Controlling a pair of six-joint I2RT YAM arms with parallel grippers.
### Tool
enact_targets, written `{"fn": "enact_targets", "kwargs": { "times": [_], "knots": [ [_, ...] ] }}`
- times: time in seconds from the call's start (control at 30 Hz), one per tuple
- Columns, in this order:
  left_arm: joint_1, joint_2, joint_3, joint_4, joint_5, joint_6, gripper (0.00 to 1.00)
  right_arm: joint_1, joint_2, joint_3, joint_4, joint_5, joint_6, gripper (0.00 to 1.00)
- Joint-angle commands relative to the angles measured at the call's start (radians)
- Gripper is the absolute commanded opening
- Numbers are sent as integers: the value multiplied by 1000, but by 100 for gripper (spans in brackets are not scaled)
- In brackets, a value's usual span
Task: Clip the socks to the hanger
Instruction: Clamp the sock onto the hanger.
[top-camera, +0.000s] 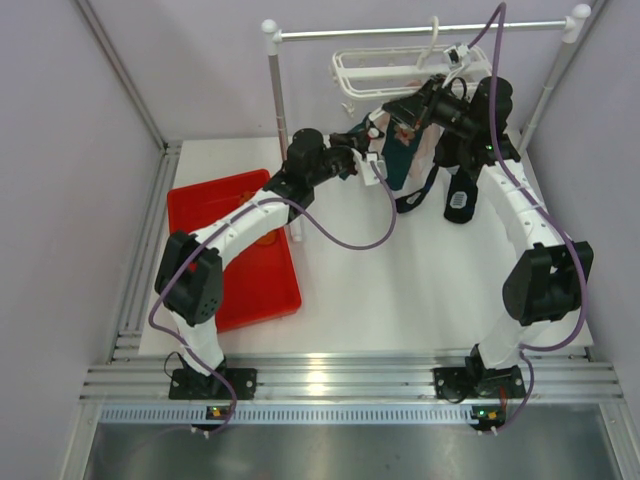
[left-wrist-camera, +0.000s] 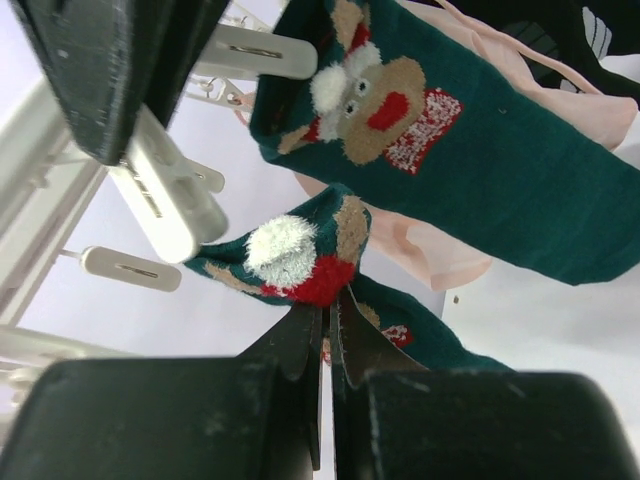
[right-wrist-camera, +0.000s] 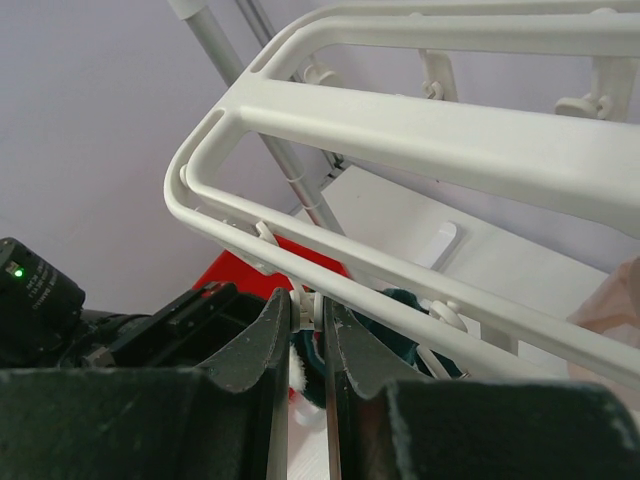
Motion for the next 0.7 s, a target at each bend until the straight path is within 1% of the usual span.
{"fn": "enact_targets", "kwargs": {
  "times": [0.0, 0.1, 0.47, 0.67],
  "knots": [
    [-2, -10, 46, 27, -8, 10, 0, 8, -17, 57, -18, 46, -60, 0],
    [-7, -9, 52, 27, -6, 10, 0, 16, -20, 57, -34, 55, -88, 0],
    [-19, 8, 78, 21, 0, 40, 0, 21, -13, 72, -35, 64, -86, 0],
    [-22, 17, 91, 31, -20, 46, 0, 24, -19, 71, -46, 66, -111, 0]
  ]
}}
